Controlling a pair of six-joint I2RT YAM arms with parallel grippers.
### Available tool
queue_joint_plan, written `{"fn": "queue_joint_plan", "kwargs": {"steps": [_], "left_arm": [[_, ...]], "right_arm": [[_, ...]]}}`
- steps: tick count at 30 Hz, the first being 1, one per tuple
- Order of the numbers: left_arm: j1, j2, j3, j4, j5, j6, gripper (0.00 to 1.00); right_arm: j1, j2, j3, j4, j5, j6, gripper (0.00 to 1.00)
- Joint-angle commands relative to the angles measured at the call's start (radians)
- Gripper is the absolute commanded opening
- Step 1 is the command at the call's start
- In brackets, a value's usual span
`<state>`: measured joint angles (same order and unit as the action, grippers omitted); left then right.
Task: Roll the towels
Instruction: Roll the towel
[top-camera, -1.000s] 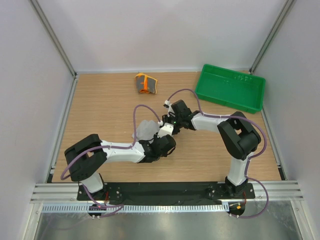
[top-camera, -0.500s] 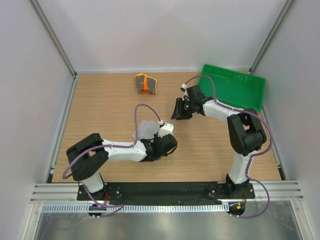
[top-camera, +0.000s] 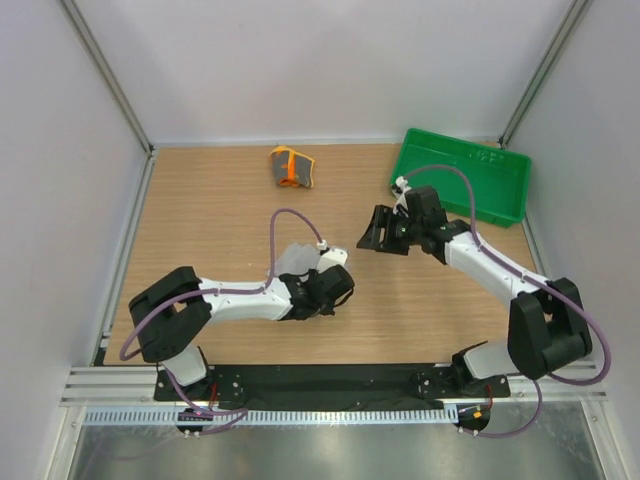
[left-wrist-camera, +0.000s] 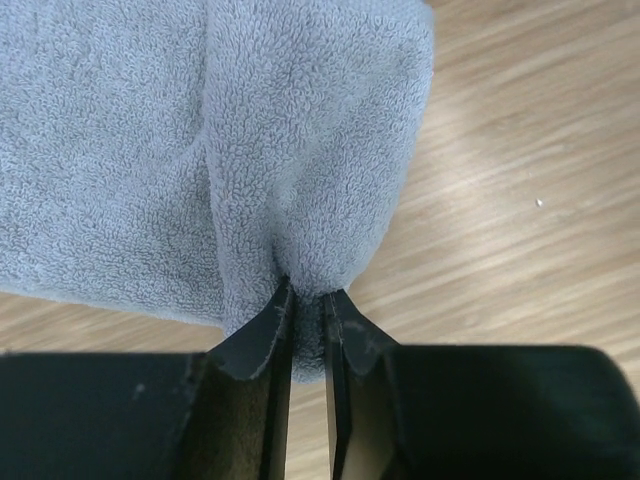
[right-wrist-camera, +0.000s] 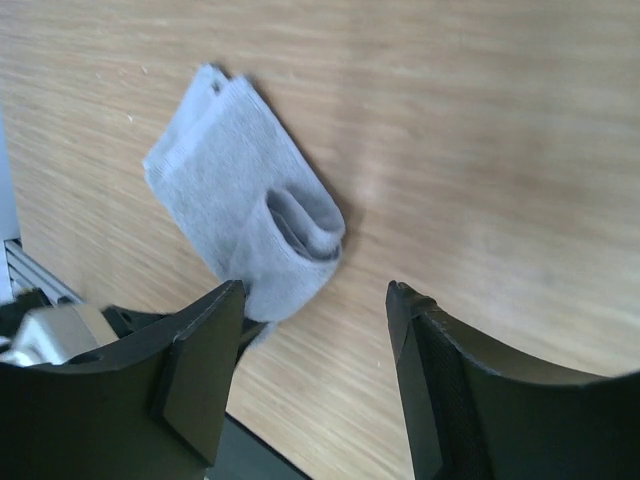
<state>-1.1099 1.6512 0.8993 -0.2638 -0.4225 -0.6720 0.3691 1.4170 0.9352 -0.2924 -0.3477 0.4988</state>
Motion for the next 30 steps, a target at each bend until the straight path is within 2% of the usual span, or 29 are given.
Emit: {"fn": "queue_joint_plan", "kwargs": {"steps": [1, 8, 13, 19, 26, 30], "left_arm": [[0.007, -0.022, 0.004, -0.071, 0.134, -0.024, 0.15], [0.058, -0.067, 0.021, -0.052, 0.313, -0.052, 0.15], [0.126, -0.117, -0.016, 0.024, 0.508, -0.075, 0.17], [0.26, -0.116, -0.095, 0.208, 0.776, -0.147, 0.17], [0.36, -0.068, -0.157, 0.392, 0.971, -0.254, 0.17], [0.412, -0.038, -0.201, 0.515, 1.036, -0.348, 0.16]], "right_arm": [[0.004, -0.078, -0.105, 0.018, -0.024, 0.056, 0.66], [0.004, -0.208, -0.194, -0.036, -0.011, 0.061, 0.68], [0.005, -0.246, -0.214, -0.06, -0.016, 0.058, 0.69], [0.005, -0.262, -0.231, -0.053, -0.028, 0.073, 0.69], [0.016, -0.266, -0.234, -0.051, -0.036, 0.083, 0.69], [0.036, -0.267, -0.248, -0.01, -0.059, 0.093, 0.7]]}}
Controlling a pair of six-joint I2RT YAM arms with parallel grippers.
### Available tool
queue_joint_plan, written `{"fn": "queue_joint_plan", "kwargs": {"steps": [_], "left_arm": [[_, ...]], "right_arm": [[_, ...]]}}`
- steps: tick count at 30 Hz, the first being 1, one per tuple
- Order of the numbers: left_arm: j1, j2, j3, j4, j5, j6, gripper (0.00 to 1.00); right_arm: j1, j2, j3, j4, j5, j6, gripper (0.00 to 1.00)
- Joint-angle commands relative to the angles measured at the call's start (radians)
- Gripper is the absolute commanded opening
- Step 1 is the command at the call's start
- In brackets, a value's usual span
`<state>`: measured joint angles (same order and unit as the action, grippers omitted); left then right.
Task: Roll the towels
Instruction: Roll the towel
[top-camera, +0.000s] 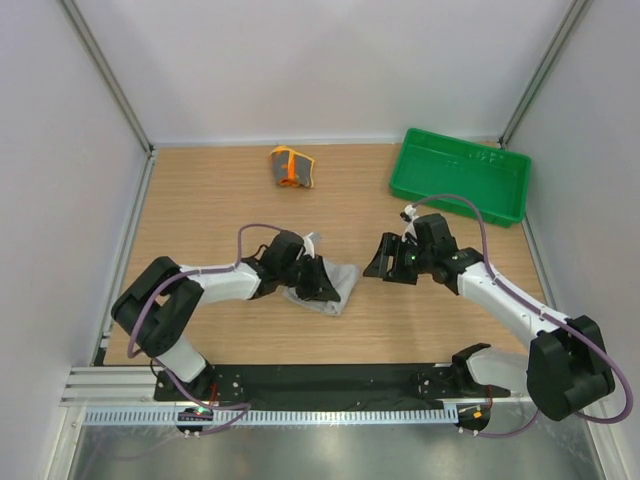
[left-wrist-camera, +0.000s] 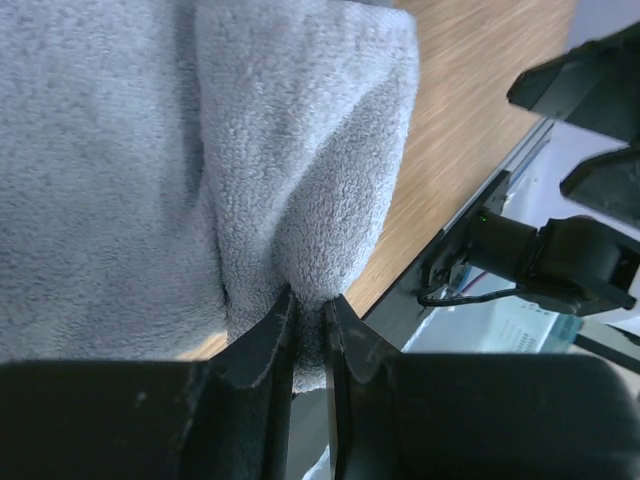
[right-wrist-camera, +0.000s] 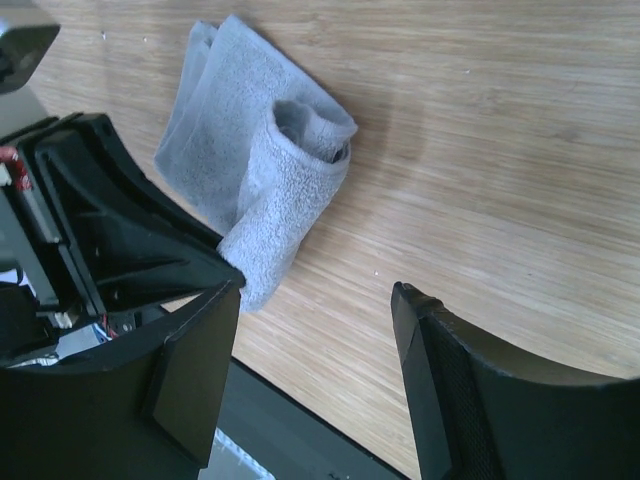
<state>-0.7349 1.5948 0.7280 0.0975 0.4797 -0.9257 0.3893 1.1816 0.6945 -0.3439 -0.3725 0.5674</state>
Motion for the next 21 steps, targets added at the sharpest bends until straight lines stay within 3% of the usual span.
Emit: {"fn": "queue_joint_plan", "kwargs": {"steps": [1, 14, 21], "left_arm": [[0.045, 0.021, -0.032, 0.15, 0.132, -0.096, 0.16], [0.19, 0.091, -0.165, 0.295, 0.226, -0.217, 0.12], [0.262, 0.131, -0.216, 0.421, 0.292, -0.294, 0.03]], "right_arm": [[0.025, -0.031, -0.015, 0.048, -0.032, 0.026, 0.7], [0.109, 0.076, -0.087, 0.249, -0.011, 0.081, 0.7], [0.175, 0.209, -0.101, 0.502, 0.0, 0.112, 0.73]]}}
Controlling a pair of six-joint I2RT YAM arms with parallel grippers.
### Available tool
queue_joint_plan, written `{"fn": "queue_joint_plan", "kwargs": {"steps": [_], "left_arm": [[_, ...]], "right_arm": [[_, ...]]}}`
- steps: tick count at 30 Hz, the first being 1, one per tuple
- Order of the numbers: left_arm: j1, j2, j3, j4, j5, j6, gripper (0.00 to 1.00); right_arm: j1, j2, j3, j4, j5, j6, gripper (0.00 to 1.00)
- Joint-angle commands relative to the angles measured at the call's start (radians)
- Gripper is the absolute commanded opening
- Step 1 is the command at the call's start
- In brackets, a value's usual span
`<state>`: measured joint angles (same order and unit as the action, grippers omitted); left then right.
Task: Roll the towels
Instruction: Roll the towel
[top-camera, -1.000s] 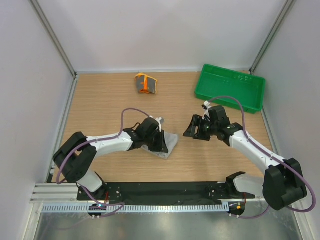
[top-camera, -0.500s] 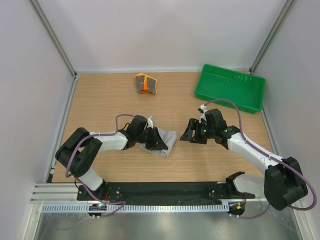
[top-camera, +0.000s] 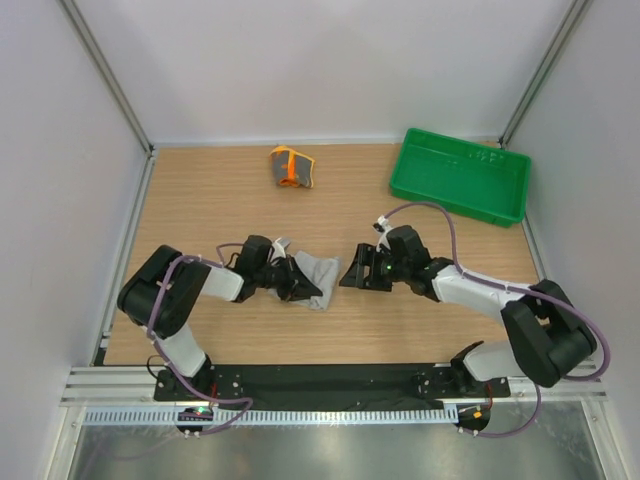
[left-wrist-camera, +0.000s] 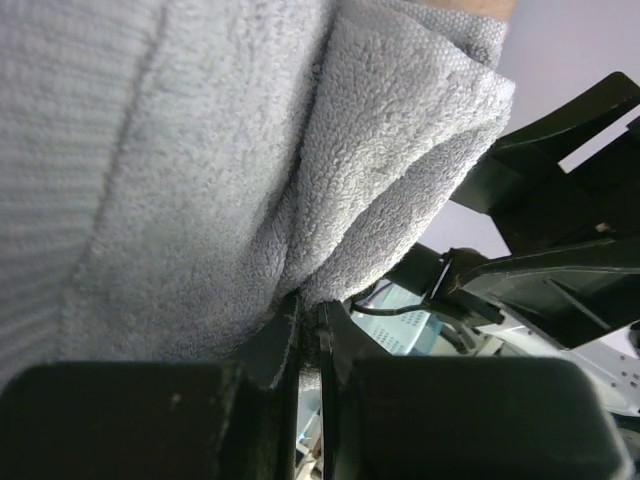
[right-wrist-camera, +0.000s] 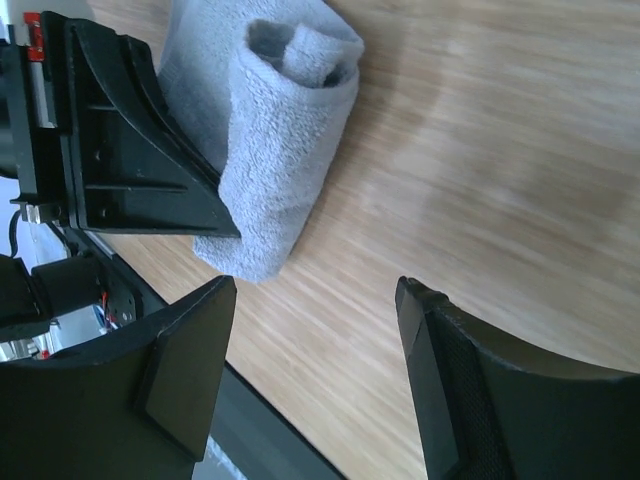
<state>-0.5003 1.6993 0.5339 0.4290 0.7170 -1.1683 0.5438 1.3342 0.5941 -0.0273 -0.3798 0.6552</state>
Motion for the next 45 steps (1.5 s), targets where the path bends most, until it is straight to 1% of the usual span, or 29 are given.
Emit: {"fn": "queue_joint_plan", "kwargs": {"steps": [1, 2, 4, 6, 8, 11, 14, 15, 16, 18, 19, 23, 25, 29, 30, 31, 32, 33, 34, 35, 36, 37, 38, 39, 40, 41, 42, 43, 45], "left_arm": [[0.034, 0.031, -0.025, 0.103, 0.065, -0.06, 0.02], [0.04, 0.042, -0.029, 0.117, 0.071, -0.073, 0.0], [0.054, 0.048, -0.043, 0.149, 0.091, -0.093, 0.0], [0.068, 0.056, -0.054, 0.177, 0.11, -0.105, 0.0], [0.075, 0.065, -0.06, 0.211, 0.122, -0.122, 0.0], [0.089, 0.085, -0.072, 0.266, 0.145, -0.152, 0.0], [0.097, 0.092, -0.078, 0.29, 0.16, -0.162, 0.0], [0.098, 0.092, -0.078, 0.295, 0.163, -0.165, 0.0], [0.1, 0.092, -0.08, 0.301, 0.17, -0.168, 0.0], [0.103, 0.088, -0.081, 0.307, 0.173, -0.168, 0.0], [0.103, 0.088, -0.08, 0.307, 0.174, -0.168, 0.0], [0.103, 0.077, -0.083, 0.306, 0.171, -0.163, 0.02], [0.105, 0.066, -0.081, 0.265, 0.162, -0.136, 0.05], [0.103, -0.013, -0.06, 0.121, 0.119, -0.055, 0.17], [0.103, -0.036, -0.049, 0.003, 0.104, 0.008, 0.19], [0.103, -0.061, -0.034, -0.072, 0.078, 0.048, 0.23], [0.101, -0.11, -0.014, -0.146, 0.05, 0.099, 0.26], [0.098, -0.134, 0.024, -0.235, -0.021, 0.14, 0.28], [0.097, -0.156, 0.044, -0.36, -0.055, 0.213, 0.33], [0.092, -0.202, 0.057, -0.412, -0.085, 0.238, 0.35], [0.085, -0.219, 0.078, -0.439, -0.138, 0.257, 0.36], [0.077, -0.237, 0.087, -0.499, -0.16, 0.287, 0.38], [0.066, -0.253, 0.096, -0.519, -0.184, 0.3, 0.38], [0.053, -0.288, 0.11, -0.542, -0.214, 0.315, 0.39], [-0.004, -0.306, 0.147, -0.585, -0.322, 0.334, 0.39], [-0.036, -0.326, 0.175, -0.664, -0.383, 0.373, 0.39], [-0.078, -0.366, 0.193, -0.702, -0.437, 0.384, 0.4], [-0.14, -0.38, 0.225, -0.723, -0.541, 0.394, 0.41], [-0.188, -0.408, 0.238, -0.74, -0.599, 0.406, 0.41]], "right_arm": [[0.03, 0.08, -0.002, 0.211, 0.007, 0.037, 0.73], [0.031, 0.107, -0.004, 0.265, 0.009, 0.043, 0.72], [0.039, 0.177, -0.011, 0.325, 0.009, 0.057, 0.72], [0.045, 0.238, -0.016, 0.421, 0.002, 0.086, 0.72], [0.057, 0.275, -0.01, 0.483, 0.002, 0.101, 0.72], [0.076, 0.351, 0.016, 0.512, 0.005, 0.106, 0.69], [0.093, 0.404, 0.038, 0.532, 0.009, 0.112, 0.61], [0.103, 0.413, 0.041, 0.54, 0.012, 0.116, 0.57], [0.111, 0.425, 0.041, 0.546, 0.015, 0.118, 0.5], [0.122, 0.45, 0.041, 0.567, 0.015, 0.127, 0.43], [0.122, 0.457, 0.039, 0.576, 0.013, 0.132, 0.36], [0.124, 0.455, 0.036, 0.593, 0.013, 0.146, 0.23], [0.124, 0.432, 0.041, 0.564, 0.031, 0.133, 0.17], [0.125, 0.363, 0.081, 0.377, 0.071, 0.097, 0.1], [0.127, 0.332, 0.09, 0.338, 0.081, 0.086, 0.09], [0.128, 0.32, 0.099, 0.258, 0.09, 0.068, 0.09], [0.127, 0.306, 0.122, 0.215, 0.113, 0.055, 0.08], [0.128, 0.286, 0.133, 0.176, 0.122, 0.046, 0.08], [0.133, 0.275, 0.144, 0.105, 0.131, 0.038, 0.07], [0.136, 0.27, 0.17, 0.069, 0.146, 0.021, 0.06], [0.137, 0.263, 0.183, 0.035, 0.154, 0.017, 0.05], [0.137, 0.261, 0.197, -0.03, 0.154, 0.012, 0.05], [0.145, 0.261, 0.226, -0.06, 0.166, 0.001, 0.04], [0.15, 0.263, 0.243, -0.089, 0.176, -0.003, 0.04], [0.154, 0.264, 0.262, -0.147, 0.185, -0.012, 0.04], [0.169, 0.267, 0.298, -0.178, 0.2, -0.019, 0.04], [0.176, 0.27, 0.315, -0.206, 0.226, -0.028, 0.04], [0.185, 0.275, 0.332, -0.253, 0.242, -0.031, 0.04], [0.194, 0.273, 0.36, -0.275, 0.268, -0.026, 0.03]]}}
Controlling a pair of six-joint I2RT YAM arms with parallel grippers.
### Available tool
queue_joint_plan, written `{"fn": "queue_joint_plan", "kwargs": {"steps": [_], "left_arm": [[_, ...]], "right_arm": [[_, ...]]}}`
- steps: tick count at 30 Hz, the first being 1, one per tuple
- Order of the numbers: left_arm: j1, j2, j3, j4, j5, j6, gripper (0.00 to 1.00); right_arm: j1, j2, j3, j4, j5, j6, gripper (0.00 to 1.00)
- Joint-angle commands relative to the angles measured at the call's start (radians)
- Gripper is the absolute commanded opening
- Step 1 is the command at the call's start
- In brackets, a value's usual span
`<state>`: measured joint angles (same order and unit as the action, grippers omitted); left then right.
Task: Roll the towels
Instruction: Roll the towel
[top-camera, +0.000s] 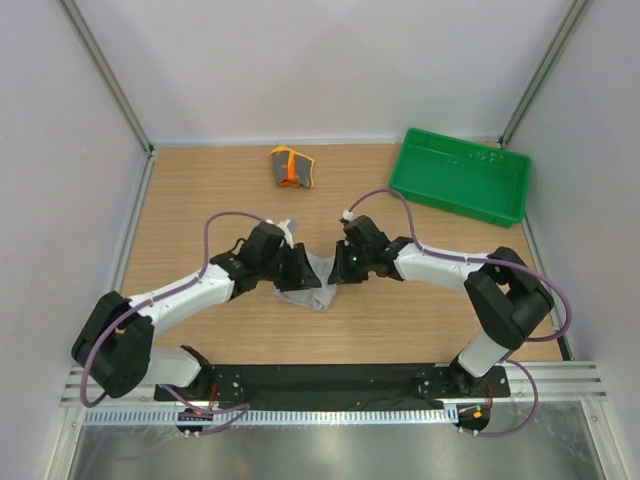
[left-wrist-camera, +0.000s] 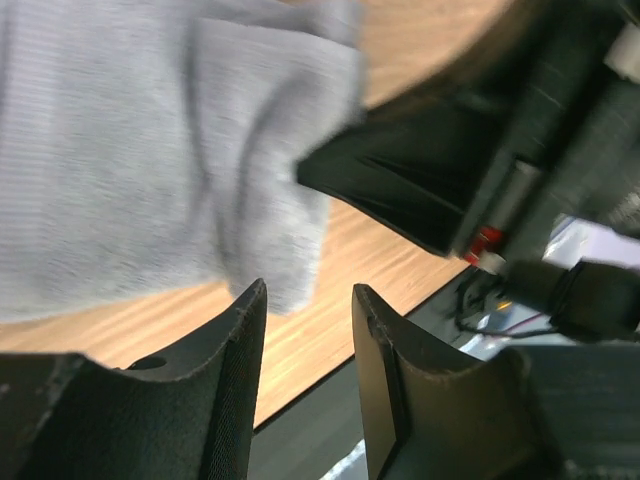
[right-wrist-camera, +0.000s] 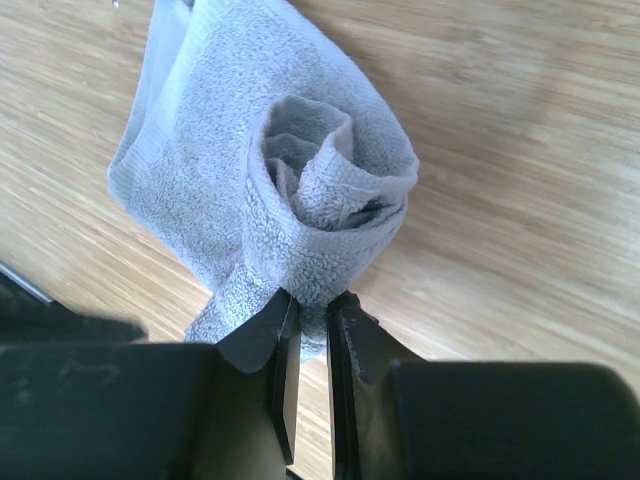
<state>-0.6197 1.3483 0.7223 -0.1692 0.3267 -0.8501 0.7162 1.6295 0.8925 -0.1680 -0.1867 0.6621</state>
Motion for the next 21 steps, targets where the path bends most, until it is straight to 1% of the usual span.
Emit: {"fn": "queue_joint_plan", "kwargs": {"steps": [1, 5, 8, 12, 16, 21], "left_arm": [[-0.084, -0.07, 0.055, -0.144, -0.247, 0.089, 0.41], [-0.153, -0.072, 0.055, -0.139, -0.302, 0.095, 0.41], [-0.186, -0.043, 0.055, -0.109, -0.304, 0.097, 0.4], [-0.258, -0.011, 0.058, -0.049, -0.299, 0.088, 0.39], [-0.29, 0.025, 0.088, -0.021, -0.298, 0.075, 0.38], [-0.31, 0.037, 0.117, -0.027, -0.316, 0.085, 0.38]], "right_arm": [[0.022, -0.025, 0.066, -0.142, 0.078, -0.029, 0.03], [0.026, -0.02, 0.094, -0.171, 0.09, -0.021, 0.03], [0.031, -0.016, 0.109, -0.194, 0.102, -0.013, 0.02], [0.037, -0.005, 0.121, -0.218, 0.113, -0.001, 0.01], [0.043, 0.006, 0.131, -0.24, 0.122, 0.002, 0.01], [0.049, 0.01, 0.146, -0.258, 0.131, 0.004, 0.01]]}}
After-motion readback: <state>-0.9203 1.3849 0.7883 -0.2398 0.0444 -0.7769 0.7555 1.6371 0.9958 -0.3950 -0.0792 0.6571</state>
